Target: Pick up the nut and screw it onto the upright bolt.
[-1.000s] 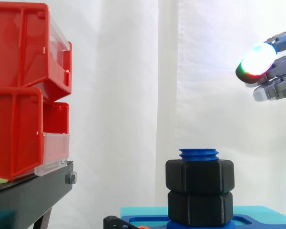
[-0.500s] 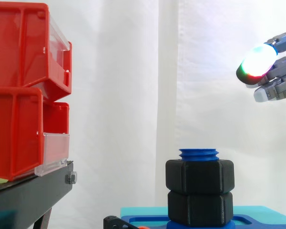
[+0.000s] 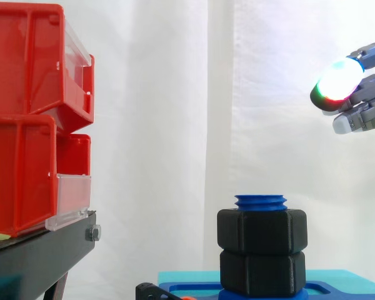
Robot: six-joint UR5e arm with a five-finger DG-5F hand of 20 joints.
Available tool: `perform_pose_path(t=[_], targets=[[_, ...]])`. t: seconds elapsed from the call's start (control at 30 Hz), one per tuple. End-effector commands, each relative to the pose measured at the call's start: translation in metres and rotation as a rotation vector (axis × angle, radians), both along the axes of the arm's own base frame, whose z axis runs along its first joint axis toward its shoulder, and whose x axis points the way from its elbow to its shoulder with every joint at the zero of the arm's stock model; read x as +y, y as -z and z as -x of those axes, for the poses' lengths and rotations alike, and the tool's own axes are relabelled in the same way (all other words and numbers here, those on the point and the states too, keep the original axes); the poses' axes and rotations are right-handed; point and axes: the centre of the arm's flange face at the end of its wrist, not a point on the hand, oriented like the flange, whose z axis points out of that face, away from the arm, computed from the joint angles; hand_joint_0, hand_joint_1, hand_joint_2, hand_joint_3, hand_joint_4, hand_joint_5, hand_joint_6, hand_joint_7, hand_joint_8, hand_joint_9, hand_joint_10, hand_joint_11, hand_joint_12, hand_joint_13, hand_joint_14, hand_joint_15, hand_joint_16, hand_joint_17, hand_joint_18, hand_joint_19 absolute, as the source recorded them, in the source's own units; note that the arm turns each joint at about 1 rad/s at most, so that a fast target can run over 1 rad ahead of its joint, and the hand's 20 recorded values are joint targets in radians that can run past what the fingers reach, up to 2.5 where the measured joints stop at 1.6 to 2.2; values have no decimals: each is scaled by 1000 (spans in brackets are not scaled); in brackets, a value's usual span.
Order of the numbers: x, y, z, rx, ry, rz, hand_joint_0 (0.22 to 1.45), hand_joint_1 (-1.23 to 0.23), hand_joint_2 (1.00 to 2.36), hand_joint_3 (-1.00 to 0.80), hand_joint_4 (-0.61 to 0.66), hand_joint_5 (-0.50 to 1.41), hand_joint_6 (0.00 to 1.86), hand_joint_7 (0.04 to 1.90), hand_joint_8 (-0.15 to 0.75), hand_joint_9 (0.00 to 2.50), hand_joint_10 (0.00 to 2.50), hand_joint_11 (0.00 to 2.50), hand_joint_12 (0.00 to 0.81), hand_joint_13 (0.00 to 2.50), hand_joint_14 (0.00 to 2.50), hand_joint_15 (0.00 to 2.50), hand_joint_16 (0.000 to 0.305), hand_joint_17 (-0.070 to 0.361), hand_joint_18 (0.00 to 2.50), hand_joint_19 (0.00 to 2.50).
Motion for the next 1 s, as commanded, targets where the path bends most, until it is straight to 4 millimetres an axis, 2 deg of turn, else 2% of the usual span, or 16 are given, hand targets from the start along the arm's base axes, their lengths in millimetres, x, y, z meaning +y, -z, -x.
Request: perform_pose_path(t=[0.0,0.97], targets=[[0,0,0,0,0,0,480,-499,1000,-500,117,-251,501,656,206,0,0,0,365,0,0,0,52,118,0,0],[1,1,0,1,-2,0,495,-519,1000,-500,100,-255,501,656,200,0,0,0,353,0,0,0,51,114,0,0]])
